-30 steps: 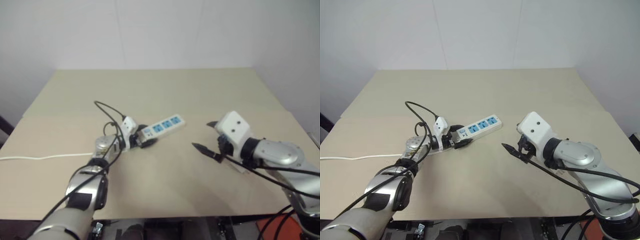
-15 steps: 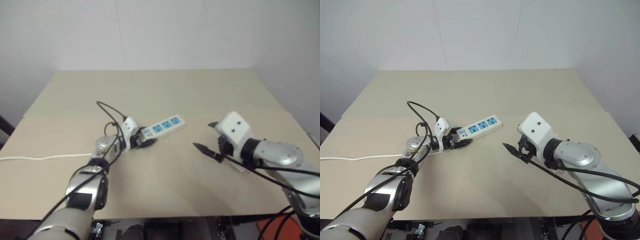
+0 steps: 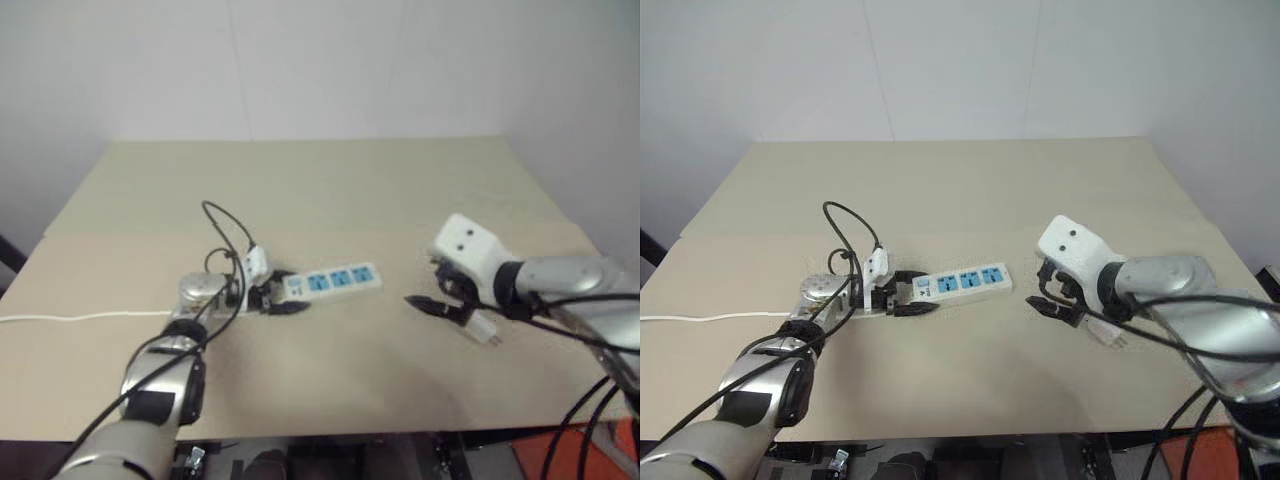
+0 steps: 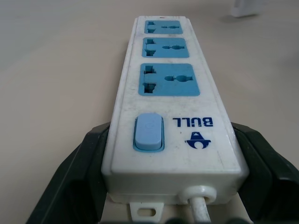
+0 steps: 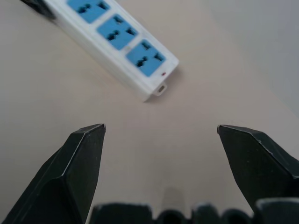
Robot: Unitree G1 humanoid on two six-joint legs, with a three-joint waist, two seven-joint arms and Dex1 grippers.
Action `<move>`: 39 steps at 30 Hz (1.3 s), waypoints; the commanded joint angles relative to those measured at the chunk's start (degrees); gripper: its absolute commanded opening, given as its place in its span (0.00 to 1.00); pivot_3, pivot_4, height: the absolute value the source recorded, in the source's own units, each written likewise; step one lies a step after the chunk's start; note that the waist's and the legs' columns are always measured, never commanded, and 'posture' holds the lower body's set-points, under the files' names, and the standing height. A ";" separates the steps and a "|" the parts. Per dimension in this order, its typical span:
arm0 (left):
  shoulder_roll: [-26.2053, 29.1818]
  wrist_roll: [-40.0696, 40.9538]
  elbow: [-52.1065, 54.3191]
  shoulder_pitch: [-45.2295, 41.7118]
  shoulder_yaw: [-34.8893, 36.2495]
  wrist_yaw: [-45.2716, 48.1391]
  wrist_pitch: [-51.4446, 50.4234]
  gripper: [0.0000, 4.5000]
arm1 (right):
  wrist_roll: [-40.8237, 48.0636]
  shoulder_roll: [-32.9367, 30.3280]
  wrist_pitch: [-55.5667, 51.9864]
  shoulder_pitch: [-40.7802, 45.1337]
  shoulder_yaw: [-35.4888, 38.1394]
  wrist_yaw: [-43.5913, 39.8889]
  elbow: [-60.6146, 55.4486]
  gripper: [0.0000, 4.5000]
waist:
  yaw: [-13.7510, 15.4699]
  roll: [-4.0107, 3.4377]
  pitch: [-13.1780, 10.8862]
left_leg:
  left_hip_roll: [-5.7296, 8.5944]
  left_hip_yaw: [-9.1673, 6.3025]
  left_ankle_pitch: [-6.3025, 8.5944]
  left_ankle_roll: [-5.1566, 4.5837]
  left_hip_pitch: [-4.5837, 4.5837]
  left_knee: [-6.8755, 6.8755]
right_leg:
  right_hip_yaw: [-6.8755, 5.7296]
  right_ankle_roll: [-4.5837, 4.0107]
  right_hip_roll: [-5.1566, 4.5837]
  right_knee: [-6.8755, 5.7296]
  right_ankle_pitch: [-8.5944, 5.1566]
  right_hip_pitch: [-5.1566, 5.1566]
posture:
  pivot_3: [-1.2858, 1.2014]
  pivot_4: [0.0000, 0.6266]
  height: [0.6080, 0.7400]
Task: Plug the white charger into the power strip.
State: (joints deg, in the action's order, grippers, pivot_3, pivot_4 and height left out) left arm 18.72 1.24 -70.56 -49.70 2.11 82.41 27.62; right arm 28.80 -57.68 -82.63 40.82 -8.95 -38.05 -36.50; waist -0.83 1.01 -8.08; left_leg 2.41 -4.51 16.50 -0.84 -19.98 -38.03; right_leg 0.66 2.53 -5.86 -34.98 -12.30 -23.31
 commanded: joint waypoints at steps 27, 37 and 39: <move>-3.47 5.70 17.35 9.27 -4.21 8.67 -1.94 0.73 | -6.65 -7.40 2.44 1.47 -17.24 -4.28 24.57 1.00 | 0.70 -0.17 0.10 | 0.21 0.02 0.00 -0.01 -0.32 -0.12 | 0.00 0.06 -0.25 -0.01 0.03 -0.31 | 0.52 0.24 1.00; -2.78 6.14 19.52 10.63 -5.28 7.81 -2.84 0.73 | -8.97 -6.00 5.09 2.39 -18.90 -8.05 30.16 1.00 | 0.67 -0.18 0.11 | 0.21 0.02 0.00 -0.01 -0.32 -0.15 | 0.00 0.06 -0.25 0.00 0.03 -0.30 | 0.52 0.24 1.00; -2.63 6.16 19.62 10.81 -5.40 7.61 -2.80 0.73 | -9.28 -5.87 5.55 2.71 -19.36 -9.10 30.70 1.00 | 0.61 -0.18 0.11 | 0.21 0.01 0.00 -0.01 -0.32 -0.15 | 0.00 0.06 -0.25 0.00 0.03 -0.31 | 0.52 0.24 1.00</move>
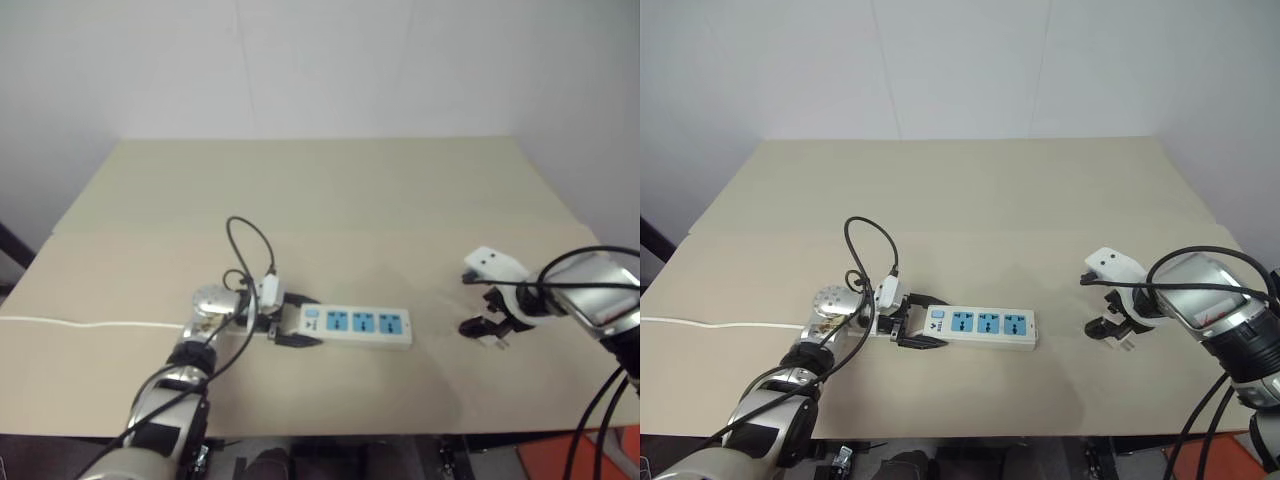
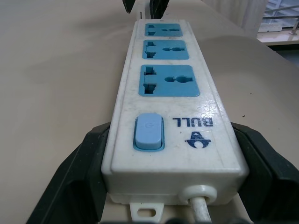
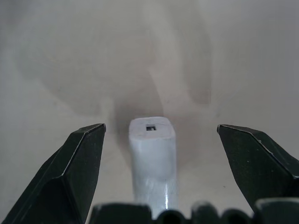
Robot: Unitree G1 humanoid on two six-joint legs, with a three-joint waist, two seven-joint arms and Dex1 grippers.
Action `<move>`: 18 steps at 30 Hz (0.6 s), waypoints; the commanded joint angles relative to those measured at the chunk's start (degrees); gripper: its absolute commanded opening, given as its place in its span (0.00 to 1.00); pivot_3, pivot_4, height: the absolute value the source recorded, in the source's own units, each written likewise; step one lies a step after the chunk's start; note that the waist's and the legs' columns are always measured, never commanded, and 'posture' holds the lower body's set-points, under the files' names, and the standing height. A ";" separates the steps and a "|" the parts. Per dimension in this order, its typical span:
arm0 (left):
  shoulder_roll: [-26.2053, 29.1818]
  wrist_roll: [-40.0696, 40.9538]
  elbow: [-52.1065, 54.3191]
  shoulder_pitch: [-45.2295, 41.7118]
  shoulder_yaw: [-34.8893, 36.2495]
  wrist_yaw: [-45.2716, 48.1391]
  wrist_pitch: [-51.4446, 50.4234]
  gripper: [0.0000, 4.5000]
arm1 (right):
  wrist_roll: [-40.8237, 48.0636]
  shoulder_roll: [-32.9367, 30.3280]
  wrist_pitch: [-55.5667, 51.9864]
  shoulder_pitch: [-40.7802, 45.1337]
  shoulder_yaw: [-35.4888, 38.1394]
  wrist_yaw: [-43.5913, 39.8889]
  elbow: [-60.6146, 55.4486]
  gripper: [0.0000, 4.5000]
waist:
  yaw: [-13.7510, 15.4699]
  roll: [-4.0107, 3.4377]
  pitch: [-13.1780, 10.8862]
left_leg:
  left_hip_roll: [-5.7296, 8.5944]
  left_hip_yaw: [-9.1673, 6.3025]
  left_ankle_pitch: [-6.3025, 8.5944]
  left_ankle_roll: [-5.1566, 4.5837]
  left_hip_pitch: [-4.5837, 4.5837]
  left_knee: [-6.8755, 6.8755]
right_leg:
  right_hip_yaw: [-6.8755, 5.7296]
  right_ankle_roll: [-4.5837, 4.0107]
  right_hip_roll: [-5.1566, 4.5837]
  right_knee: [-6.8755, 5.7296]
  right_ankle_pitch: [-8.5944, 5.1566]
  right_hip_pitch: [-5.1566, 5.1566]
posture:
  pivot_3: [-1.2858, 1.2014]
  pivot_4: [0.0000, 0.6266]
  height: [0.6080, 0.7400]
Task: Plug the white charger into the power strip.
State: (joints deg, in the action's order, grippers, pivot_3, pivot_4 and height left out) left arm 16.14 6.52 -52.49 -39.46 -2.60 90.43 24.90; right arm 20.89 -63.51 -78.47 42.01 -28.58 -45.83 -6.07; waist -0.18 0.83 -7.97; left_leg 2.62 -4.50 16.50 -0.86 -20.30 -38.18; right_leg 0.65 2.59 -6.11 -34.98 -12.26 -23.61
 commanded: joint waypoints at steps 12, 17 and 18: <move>0.51 1.29 2.46 1.28 -1.55 -1.67 -0.86 0.73 | -5.45 2.04 4.09 4.38 -3.58 -5.51 3.96 0.25 | -0.29 -0.02 0.01 | 0.01 -0.01 0.00 0.00 0.01 -0.09 | 0.01 0.00 0.00 -0.01 0.00 0.00 | 0.52 0.24 1.00; 0.85 1.21 3.29 1.85 -1.91 -2.07 -1.11 0.73 | -7.26 1.47 3.97 5.38 -5.15 -7.38 3.57 0.25 | -0.40 -0.06 0.04 | 0.01 -0.01 0.00 0.00 0.01 -0.09 | 0.02 0.00 0.00 -0.01 0.00 -0.01 | 0.52 0.24 1.00; 0.91 1.10 3.40 1.83 -2.04 -2.19 -1.13 0.73 | -7.73 1.17 3.95 5.51 -5.34 -7.64 2.90 0.25 | -0.40 -0.07 0.04 | 0.01 -0.01 0.00 0.00 0.02 -0.10 | 0.02 0.00 0.00 -0.01 0.00 -0.01 | 0.52 0.24 1.00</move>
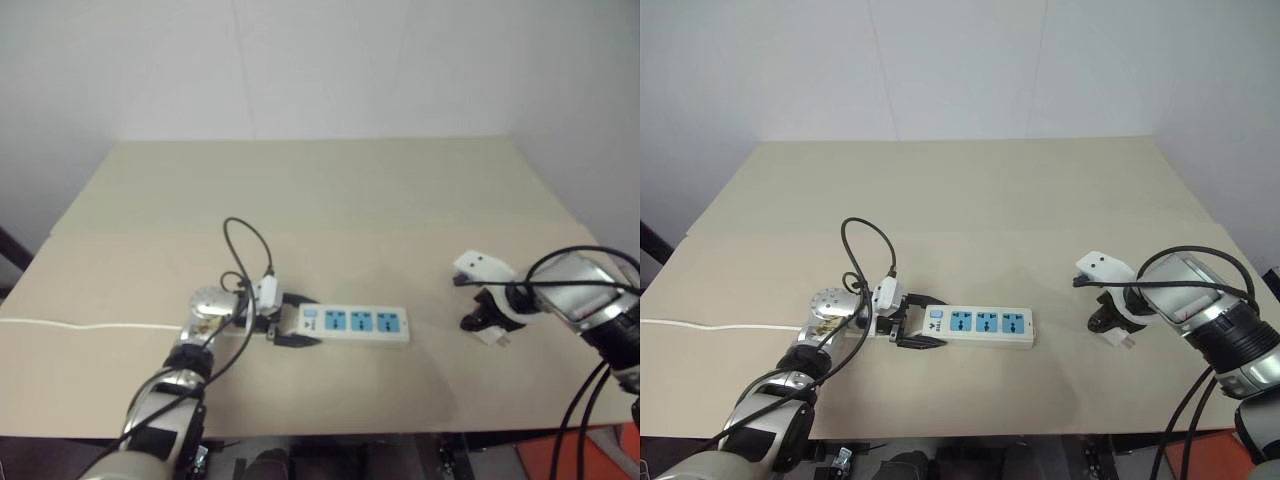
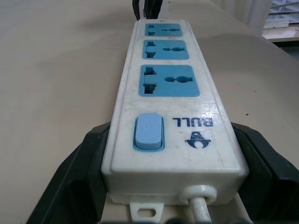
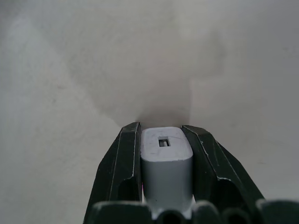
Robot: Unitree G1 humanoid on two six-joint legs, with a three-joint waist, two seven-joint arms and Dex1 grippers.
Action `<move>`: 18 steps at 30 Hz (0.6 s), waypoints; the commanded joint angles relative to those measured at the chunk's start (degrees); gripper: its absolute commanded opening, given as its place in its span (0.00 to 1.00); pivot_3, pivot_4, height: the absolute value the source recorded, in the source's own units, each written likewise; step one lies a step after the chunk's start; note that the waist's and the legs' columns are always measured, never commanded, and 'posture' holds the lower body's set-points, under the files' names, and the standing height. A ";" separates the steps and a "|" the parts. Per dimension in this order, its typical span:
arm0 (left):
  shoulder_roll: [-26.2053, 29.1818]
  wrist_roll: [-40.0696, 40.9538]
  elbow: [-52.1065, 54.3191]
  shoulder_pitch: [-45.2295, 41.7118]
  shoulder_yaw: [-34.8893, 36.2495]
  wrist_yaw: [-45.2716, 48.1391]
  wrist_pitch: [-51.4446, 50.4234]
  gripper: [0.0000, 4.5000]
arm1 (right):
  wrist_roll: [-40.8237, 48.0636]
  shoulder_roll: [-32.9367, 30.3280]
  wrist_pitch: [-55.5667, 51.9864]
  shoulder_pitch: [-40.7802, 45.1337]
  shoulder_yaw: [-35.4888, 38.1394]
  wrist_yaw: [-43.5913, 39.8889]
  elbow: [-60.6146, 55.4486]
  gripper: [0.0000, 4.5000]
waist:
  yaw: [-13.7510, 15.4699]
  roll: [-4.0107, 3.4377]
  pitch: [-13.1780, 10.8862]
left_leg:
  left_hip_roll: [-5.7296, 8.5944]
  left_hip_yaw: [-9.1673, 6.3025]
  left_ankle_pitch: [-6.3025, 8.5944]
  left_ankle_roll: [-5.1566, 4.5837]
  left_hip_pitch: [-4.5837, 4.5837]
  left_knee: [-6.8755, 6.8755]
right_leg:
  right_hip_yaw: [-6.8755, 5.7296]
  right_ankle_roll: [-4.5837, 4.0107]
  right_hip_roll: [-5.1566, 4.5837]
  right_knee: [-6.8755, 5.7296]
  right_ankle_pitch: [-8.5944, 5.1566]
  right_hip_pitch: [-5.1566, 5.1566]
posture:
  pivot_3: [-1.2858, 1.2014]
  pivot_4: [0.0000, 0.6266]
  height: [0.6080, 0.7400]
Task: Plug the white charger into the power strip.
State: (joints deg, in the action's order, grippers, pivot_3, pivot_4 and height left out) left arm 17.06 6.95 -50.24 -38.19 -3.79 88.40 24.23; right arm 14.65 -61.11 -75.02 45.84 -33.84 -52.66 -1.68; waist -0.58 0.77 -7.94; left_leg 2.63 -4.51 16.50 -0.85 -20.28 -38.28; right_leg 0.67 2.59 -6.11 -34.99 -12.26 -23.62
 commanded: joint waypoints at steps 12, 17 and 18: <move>0.48 -0.02 1.05 -0.49 -2.44 -0.30 -0.87 0.73 | 6.68 13.75 8.21 -4.20 29.07 6.43 -16.68 0.25 | 0.01 0.02 0.09 | -0.02 -0.08 0.00 0.00 0.04 -0.01 | 0.01 0.01 0.03 -0.06 0.01 0.04 | 0.52 0.24 1.00; 0.57 -0.23 0.81 -1.29 -3.12 -1.04 -1.51 0.73 | 14.68 26.51 19.79 -14.62 39.34 5.23 -17.93 0.25 | 0.39 0.14 0.20 | 0.04 -0.15 0.00 -0.01 0.05 -0.05 | -0.03 0.06 0.01 -0.09 0.05 0.21 | 0.52 0.24 1.00; 0.59 -0.34 0.81 -1.44 -3.24 -1.35 -1.62 0.73 | 16.36 28.93 21.82 -16.69 40.35 4.82 -18.01 0.25 | 0.37 0.14 0.20 | 0.06 -0.16 0.00 -0.01 0.05 -0.06 | -0.01 0.08 -0.01 -0.09 0.06 0.20 | 0.52 0.24 1.00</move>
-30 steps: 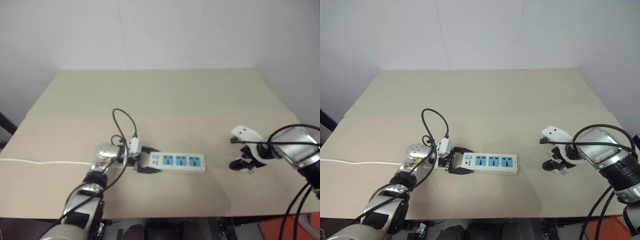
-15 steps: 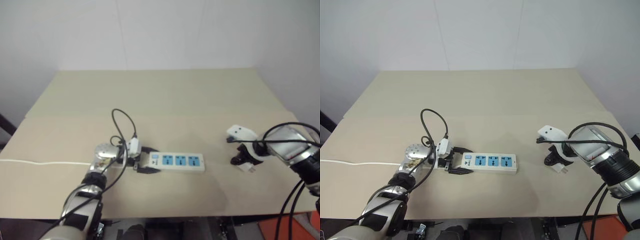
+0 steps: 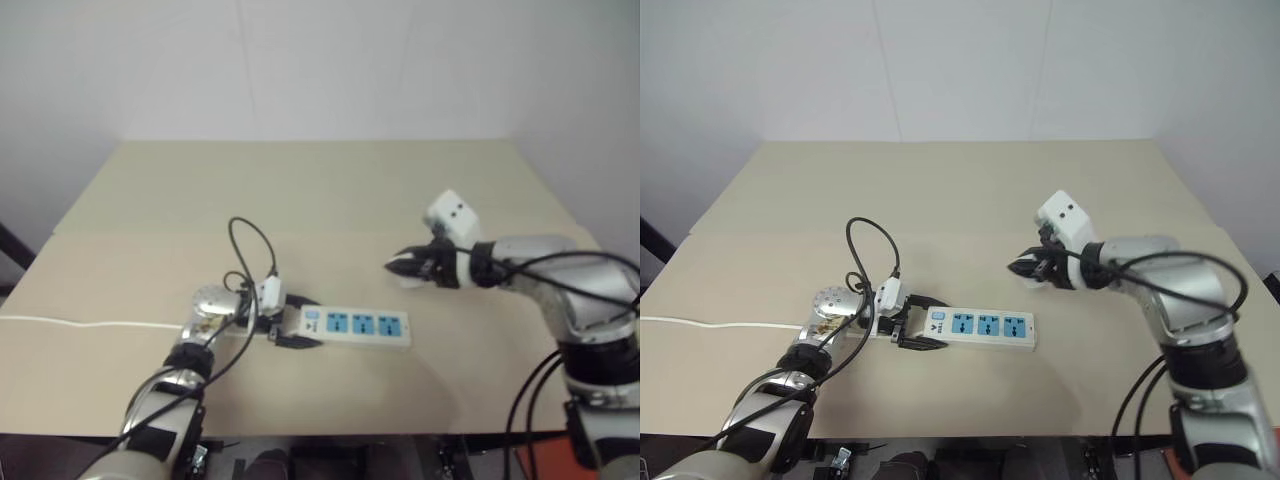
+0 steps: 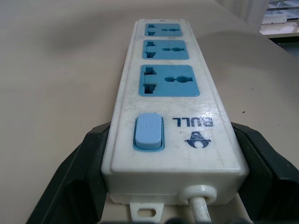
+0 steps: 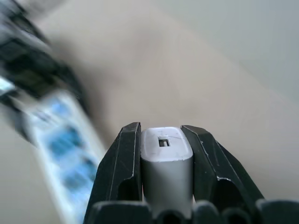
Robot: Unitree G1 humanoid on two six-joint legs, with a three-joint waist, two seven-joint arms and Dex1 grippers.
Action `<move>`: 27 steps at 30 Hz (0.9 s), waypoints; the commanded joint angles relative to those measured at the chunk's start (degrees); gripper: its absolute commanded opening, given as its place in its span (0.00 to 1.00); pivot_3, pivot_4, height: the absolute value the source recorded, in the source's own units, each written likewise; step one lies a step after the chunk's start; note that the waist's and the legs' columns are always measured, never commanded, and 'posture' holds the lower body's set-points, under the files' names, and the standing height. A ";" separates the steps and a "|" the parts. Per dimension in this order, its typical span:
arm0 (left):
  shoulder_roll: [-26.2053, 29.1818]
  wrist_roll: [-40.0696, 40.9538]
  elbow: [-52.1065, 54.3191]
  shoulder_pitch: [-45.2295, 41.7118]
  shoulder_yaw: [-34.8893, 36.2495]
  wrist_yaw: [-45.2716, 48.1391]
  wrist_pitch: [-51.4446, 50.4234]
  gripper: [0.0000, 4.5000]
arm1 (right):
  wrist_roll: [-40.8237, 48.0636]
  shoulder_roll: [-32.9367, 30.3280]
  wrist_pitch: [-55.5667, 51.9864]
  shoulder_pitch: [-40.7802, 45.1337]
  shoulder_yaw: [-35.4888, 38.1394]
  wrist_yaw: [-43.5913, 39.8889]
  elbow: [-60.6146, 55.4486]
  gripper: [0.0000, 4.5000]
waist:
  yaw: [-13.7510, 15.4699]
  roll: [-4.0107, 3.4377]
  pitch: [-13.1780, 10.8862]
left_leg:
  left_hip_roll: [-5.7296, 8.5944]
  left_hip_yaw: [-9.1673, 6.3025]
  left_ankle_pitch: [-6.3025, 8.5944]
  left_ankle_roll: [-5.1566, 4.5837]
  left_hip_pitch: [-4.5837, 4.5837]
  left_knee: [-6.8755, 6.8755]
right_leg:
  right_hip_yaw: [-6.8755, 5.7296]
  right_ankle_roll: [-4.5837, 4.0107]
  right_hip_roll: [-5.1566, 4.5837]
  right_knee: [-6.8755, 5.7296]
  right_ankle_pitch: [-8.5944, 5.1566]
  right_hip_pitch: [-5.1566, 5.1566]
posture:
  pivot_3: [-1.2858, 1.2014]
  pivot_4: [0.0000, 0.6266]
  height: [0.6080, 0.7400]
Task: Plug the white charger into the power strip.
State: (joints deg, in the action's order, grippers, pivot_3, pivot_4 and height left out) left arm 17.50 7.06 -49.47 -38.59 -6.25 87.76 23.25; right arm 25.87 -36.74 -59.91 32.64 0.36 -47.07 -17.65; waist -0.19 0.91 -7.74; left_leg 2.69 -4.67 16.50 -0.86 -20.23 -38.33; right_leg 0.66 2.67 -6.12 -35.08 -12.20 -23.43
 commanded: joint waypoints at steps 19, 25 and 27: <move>1.60 0.77 3.98 -0.50 -0.48 -2.57 -4.02 0.73 | 0.22 22.69 46.89 -6.28 -3.41 -15.31 25.05 0.25 | -0.89 -0.06 0.00 | 0.03 -0.02 -0.02 0.01 0.36 0.01 | 0.10 0.03 0.06 -0.09 0.02 0.18 | 0.52 0.24 1.00; 2.21 0.93 5.71 0.18 -0.51 -2.75 -5.26 0.73 | -0.85 21.78 50.78 -3.51 -4.34 -20.48 32.11 0.25 | -0.96 -0.06 0.00 | 0.02 -0.03 -0.02 0.02 0.36 0.02 | 0.10 0.03 0.06 -0.09 0.02 0.18 | 0.52 0.24 1.00; 2.46 1.04 6.08 0.35 -0.49 -2.69 -5.46 0.73 | -1.39 21.94 51.99 -3.23 -4.61 -21.17 33.72 0.25 | -0.98 -0.06 0.00 | 0.02 -0.03 -0.02 0.02 0.36 0.02 | 0.11 0.03 0.06 -0.09 0.02 0.18 | 0.52 0.24 1.00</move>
State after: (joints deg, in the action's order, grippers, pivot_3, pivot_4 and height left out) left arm 19.45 7.00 -45.58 -38.10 -6.93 85.15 18.29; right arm 24.63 -14.89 -10.12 28.40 -4.11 -67.06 15.68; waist -1.18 0.85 -7.74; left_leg 2.70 -4.70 16.48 -0.84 -19.87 -38.31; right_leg 0.76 2.70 -6.05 -35.17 -12.18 -23.25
